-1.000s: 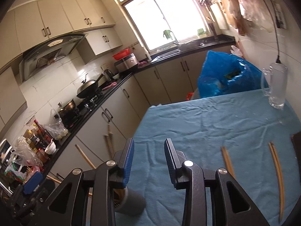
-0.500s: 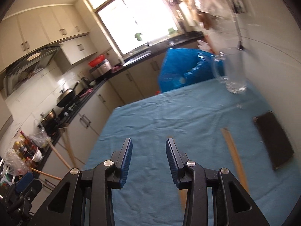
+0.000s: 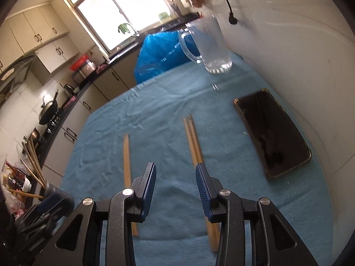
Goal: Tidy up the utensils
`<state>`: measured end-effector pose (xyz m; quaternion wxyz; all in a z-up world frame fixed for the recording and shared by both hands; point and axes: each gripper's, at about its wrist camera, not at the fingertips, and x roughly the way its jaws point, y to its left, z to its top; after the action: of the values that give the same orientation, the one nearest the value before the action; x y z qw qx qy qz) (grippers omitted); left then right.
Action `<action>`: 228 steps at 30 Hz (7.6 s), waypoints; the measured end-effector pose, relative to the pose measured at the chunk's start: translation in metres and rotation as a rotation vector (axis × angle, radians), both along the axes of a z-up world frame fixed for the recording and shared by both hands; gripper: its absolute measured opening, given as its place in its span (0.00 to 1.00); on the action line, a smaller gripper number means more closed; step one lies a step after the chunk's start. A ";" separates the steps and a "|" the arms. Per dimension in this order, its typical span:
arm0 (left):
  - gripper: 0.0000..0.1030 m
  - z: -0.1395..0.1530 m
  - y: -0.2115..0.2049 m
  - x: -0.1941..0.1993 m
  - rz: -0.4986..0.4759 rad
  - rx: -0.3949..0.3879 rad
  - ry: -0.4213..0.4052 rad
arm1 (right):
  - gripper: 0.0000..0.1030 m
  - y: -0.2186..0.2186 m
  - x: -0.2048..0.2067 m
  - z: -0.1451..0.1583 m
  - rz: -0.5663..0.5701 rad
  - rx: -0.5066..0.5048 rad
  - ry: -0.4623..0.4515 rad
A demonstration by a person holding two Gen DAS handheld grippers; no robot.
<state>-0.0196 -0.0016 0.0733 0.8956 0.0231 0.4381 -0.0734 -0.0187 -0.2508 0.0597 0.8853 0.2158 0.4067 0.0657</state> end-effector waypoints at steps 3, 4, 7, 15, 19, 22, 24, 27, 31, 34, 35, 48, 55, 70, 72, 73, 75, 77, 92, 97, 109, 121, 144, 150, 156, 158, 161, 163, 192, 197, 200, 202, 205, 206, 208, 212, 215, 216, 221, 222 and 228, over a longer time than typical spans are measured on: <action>0.49 -0.022 -0.013 0.020 -0.025 -0.024 0.051 | 0.39 -0.004 0.000 -0.009 0.010 0.000 0.014; 0.46 -0.027 -0.017 0.026 -0.035 -0.026 0.063 | 0.39 -0.004 0.000 -0.012 0.015 -0.006 0.017; 0.30 -0.044 -0.034 0.044 -0.059 0.021 0.088 | 0.39 -0.004 -0.001 -0.018 0.029 -0.018 0.021; 0.14 -0.061 -0.040 0.058 -0.050 0.105 0.109 | 0.39 0.014 0.003 -0.017 0.088 -0.033 0.000; 0.14 -0.052 -0.020 0.057 -0.021 -0.005 0.139 | 0.39 0.038 0.011 -0.020 0.165 -0.032 0.010; 0.14 -0.043 0.001 0.053 0.036 -0.055 0.135 | 0.39 0.065 0.016 -0.026 0.253 -0.051 0.025; 0.14 -0.038 0.016 0.049 0.075 -0.070 0.123 | 0.39 0.091 0.019 -0.033 0.320 -0.108 0.032; 0.14 -0.035 0.036 0.043 0.119 -0.090 0.121 | 0.28 0.120 0.029 -0.043 0.374 -0.159 0.043; 0.14 -0.033 0.051 0.040 0.144 -0.111 0.119 | 0.17 0.147 0.043 -0.050 0.383 -0.228 0.052; 0.14 -0.031 0.054 0.037 0.141 -0.124 0.118 | 0.15 0.145 0.049 -0.051 0.347 -0.243 0.070; 0.14 -0.031 0.054 0.037 0.136 -0.136 0.122 | 0.15 0.140 0.052 -0.051 0.327 -0.234 0.075; 0.14 -0.036 0.052 0.042 0.153 -0.162 0.132 | 0.04 0.123 0.039 -0.052 0.333 -0.167 0.098; 0.14 -0.035 0.055 0.039 0.161 -0.132 0.127 | 0.04 0.135 0.037 -0.051 0.363 -0.189 0.066; 0.14 -0.023 0.070 0.042 0.211 -0.174 0.116 | 0.16 0.150 0.144 -0.063 0.211 0.155 0.207; 0.14 -0.021 0.070 0.047 0.217 -0.174 0.116 | 0.08 0.151 0.143 -0.063 0.217 0.148 0.212; 0.14 -0.021 0.070 0.051 0.217 -0.172 0.121 | 0.07 0.151 0.140 -0.061 0.232 0.110 0.210; 0.15 -0.022 0.066 0.061 0.216 -0.158 0.135 | 0.07 0.147 0.133 -0.054 0.241 0.026 0.216; 0.17 -0.027 0.056 0.075 0.204 -0.134 0.156 | 0.07 0.134 0.126 -0.052 0.243 -0.056 0.220; 0.12 -0.051 -0.002 0.132 0.161 0.050 0.223 | 0.08 0.075 0.067 -0.054 0.247 -0.069 0.215; 0.34 -0.030 0.006 0.123 0.152 -0.117 0.187 | 0.08 0.071 0.066 -0.056 0.233 -0.031 0.209; 0.06 -0.058 -0.048 0.129 0.035 0.107 0.180 | 0.08 0.062 0.038 -0.056 0.204 0.010 0.199; 0.08 -0.056 0.025 -0.019 -0.047 -0.122 0.333 | 0.08 0.053 -0.006 -0.055 0.252 -0.004 0.226; 0.29 -0.055 -0.006 0.062 -0.059 0.046 0.290 | 0.23 0.089 0.021 -0.045 0.304 -0.266 0.356; 0.06 -0.048 0.009 0.047 -0.053 0.012 0.261 | 0.08 0.096 0.028 -0.045 0.311 -0.311 0.378; 0.06 -0.001 0.037 -0.001 -0.031 -0.079 0.092 | 0.08 0.087 0.013 -0.015 0.263 -0.218 0.244; 0.07 0.016 0.048 -0.017 -0.015 -0.106 0.036 | 0.08 0.088 0.003 0.000 0.261 -0.215 0.180; 0.06 0.029 0.062 -0.026 0.015 -0.162 0.029 | 0.08 0.092 -0.014 0.020 0.241 -0.229 0.098; 0.06 0.036 0.067 -0.031 0.041 -0.169 0.013 | 0.08 0.094 -0.023 0.033 0.227 -0.221 0.060; 0.06 0.187 0.187 -0.147 0.193 -0.287 -0.476 | 0.08 0.208 -0.060 0.172 0.351 -0.131 -0.442; 0.06 0.218 0.206 -0.152 0.204 -0.260 -0.520 | 0.08 0.233 -0.051 0.198 0.358 -0.069 -0.510; 0.06 0.237 0.214 -0.150 0.222 -0.200 -0.554 | 0.08 0.246 -0.042 0.208 0.351 -0.020 -0.541; 0.06 0.243 0.217 -0.147 0.233 -0.167 -0.570 | 0.08 0.256 -0.034 0.212 0.344 0.012 -0.556; 0.06 0.246 0.223 -0.133 0.253 -0.122 -0.576 | 0.08 0.278 -0.021 0.215 0.322 0.029 -0.584; 0.06 0.246 0.225 -0.127 0.258 -0.117 -0.571 | 0.08 0.282 -0.018 0.215 0.317 0.033 -0.587; 0.06 0.241 0.229 -0.112 0.268 -0.114 -0.547 | 0.08 0.295 -0.005 0.211 0.305 0.055 -0.581; 0.06 0.221 0.238 -0.078 0.285 -0.130 -0.470 | 0.08 0.311 0.014 0.200 0.288 0.052 -0.573; 0.06 0.202 0.241 -0.062 0.291 -0.153 -0.415 | 0.08 0.320 0.028 0.181 0.294 0.055 -0.525; 0.06 0.196 0.241 -0.057 0.294 -0.156 -0.394 | 0.08 0.323 0.031 0.174 0.302 0.054 -0.507; 0.06 0.170 0.242 -0.044 0.300 -0.169 -0.312 | 0.08 0.330 0.032 0.150 0.340 0.006 -0.461; 0.06 0.166 0.241 -0.044 0.301 -0.170 -0.304 | 0.08 0.331 0.033 0.146 0.347 -0.001 -0.452; 0.06 0.160 0.236 -0.046 0.313 -0.162 -0.285 | 0.09 0.332 0.031 0.128 0.373 -0.022 -0.412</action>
<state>-0.0657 0.2347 0.2329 0.9479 -0.1071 0.2979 0.0353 0.0126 0.0816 0.1880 0.9243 0.1097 0.2514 0.2655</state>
